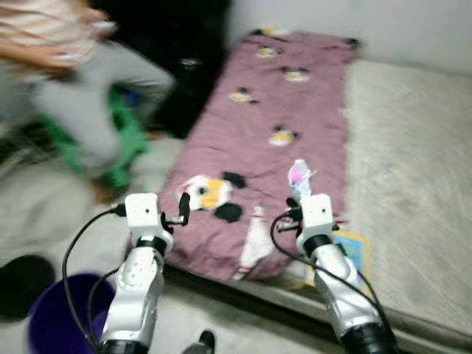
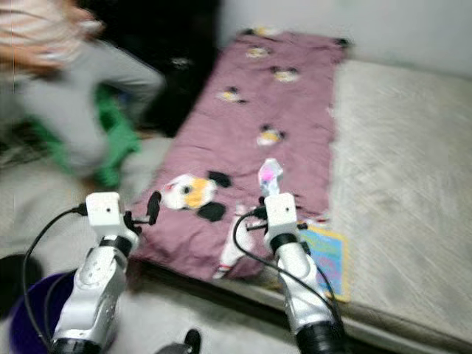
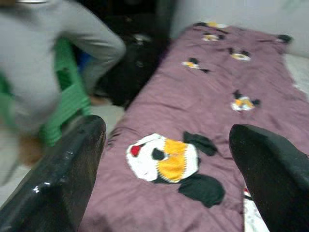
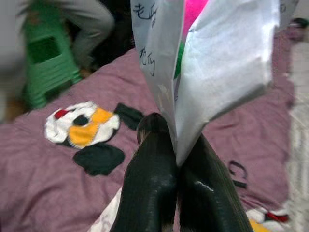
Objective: Clean up the room
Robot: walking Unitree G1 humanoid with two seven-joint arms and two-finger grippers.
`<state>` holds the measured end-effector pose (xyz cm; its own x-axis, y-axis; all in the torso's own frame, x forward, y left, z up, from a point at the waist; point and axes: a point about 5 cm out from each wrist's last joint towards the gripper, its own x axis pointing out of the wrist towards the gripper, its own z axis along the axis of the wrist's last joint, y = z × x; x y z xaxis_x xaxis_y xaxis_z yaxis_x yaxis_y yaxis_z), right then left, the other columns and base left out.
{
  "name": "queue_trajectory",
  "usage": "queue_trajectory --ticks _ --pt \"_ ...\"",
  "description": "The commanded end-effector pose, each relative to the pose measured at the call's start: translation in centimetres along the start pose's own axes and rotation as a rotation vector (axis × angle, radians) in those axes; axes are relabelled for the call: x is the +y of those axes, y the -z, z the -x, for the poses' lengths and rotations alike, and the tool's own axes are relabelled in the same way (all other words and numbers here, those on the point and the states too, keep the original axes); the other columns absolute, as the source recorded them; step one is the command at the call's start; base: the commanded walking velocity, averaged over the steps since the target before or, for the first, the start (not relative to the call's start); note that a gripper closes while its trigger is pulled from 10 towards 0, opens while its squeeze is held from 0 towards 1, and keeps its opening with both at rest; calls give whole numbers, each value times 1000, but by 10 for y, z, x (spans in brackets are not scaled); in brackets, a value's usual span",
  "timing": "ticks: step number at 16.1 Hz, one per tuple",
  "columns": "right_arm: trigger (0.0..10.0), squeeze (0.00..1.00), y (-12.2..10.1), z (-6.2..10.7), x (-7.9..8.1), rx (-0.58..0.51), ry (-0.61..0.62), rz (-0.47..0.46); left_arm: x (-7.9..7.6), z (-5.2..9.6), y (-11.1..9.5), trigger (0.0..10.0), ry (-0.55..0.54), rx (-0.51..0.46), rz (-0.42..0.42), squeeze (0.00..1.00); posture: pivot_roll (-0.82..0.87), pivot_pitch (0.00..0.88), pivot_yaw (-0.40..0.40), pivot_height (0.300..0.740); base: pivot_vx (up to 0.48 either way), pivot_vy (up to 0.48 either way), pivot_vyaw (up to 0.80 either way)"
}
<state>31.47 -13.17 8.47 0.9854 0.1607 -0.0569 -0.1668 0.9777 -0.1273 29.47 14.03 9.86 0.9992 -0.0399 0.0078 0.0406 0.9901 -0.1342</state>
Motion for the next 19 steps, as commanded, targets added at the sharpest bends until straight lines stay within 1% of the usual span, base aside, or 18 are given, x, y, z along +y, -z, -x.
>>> queue_trajectory --ticks 1,5,8,19 --pt "10000 0 -1 0 0 -7 -2 0 1 2 3 10000 0 17 -3 0 -37 141 10 740 0 0 800" --pt "10000 0 -1 0 0 -9 -4 2 -1 1 4 10000 3 20 6 0 -41 144 6 740 0 0 748" --pt "10000 0 0 0 -1 -4 -4 -8 -2 1 4 10000 9 23 23 0 -44 144 3 740 0 0 0" --pt "10000 0 0 -1 -1 -2 -9 -5 -3 0 5 10000 19 29 24 0 -44 136 2 740 0 467 0"
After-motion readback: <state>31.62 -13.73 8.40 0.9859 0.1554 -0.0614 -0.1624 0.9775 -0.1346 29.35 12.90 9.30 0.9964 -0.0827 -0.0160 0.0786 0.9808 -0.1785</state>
